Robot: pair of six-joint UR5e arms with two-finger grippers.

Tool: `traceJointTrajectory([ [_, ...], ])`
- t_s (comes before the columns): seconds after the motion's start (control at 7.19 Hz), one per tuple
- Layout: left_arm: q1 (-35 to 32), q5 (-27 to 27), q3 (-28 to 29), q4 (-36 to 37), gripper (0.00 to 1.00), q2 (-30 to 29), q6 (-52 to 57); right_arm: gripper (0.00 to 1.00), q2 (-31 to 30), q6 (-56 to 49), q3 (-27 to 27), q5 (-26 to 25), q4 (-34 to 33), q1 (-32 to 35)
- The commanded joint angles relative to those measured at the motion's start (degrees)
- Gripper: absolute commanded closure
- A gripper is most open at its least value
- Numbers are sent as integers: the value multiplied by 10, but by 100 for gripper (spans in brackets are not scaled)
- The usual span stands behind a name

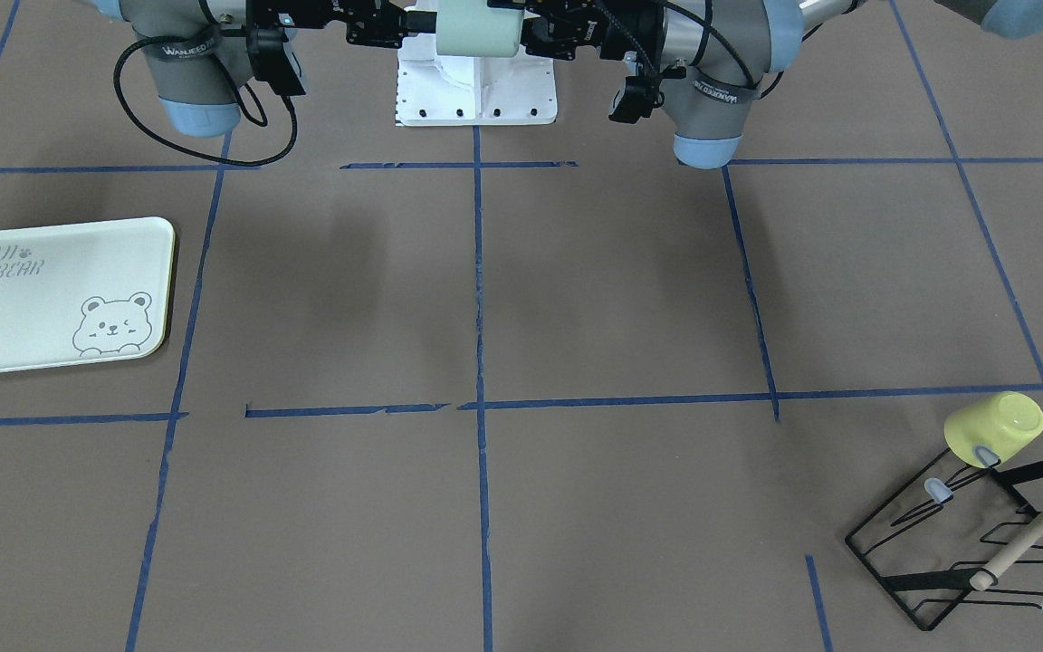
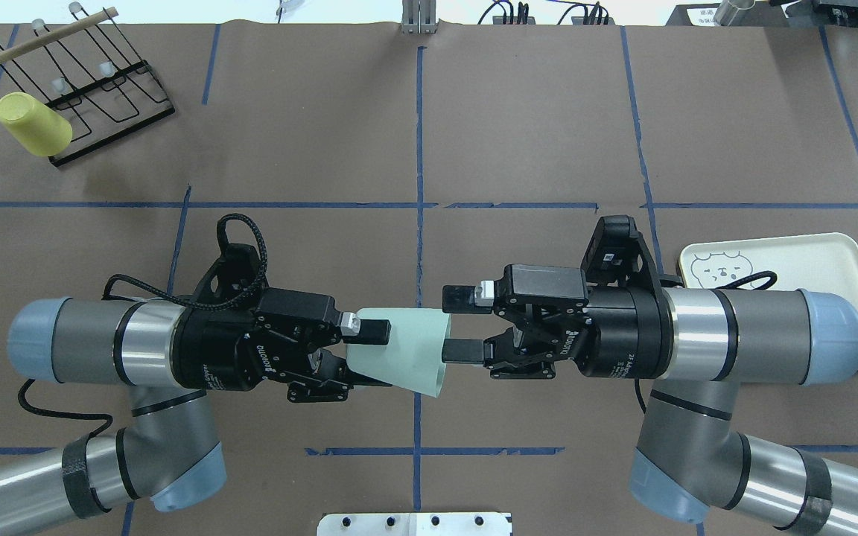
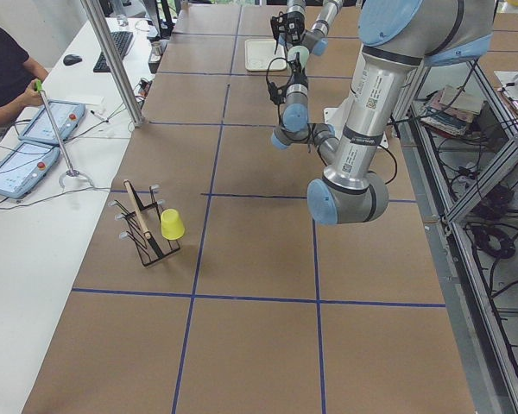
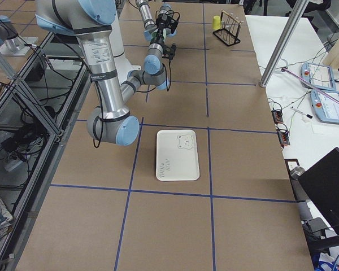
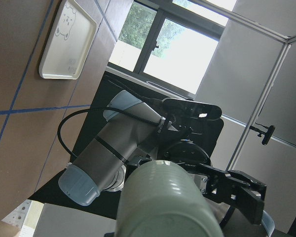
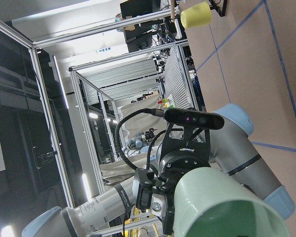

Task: Left arm grabs green cup and hands to right arm on tray

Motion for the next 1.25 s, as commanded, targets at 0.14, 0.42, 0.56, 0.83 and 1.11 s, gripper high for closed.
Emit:
traceJointTrajectory([
  [0.14, 1, 4, 0, 0, 57, 0, 2, 47, 4, -3, -2, -9, -1, -12],
  [0.42, 1, 14, -1, 0, 44, 0, 1, 87, 5, -17, -15, -9, 2, -13],
  [0.56, 1, 15, -2, 2, 24, 0, 0, 99, 4, -17, -15, -9, -5, -14],
  [0.83, 1, 36, -2, 3, 0, 3, 1, 100, 4, -16, -15, -9, -6, -18],
  [1.11, 1, 42, -4, 2, 0, 9, 3, 100, 3, -15, -14, -9, -4, -17],
])
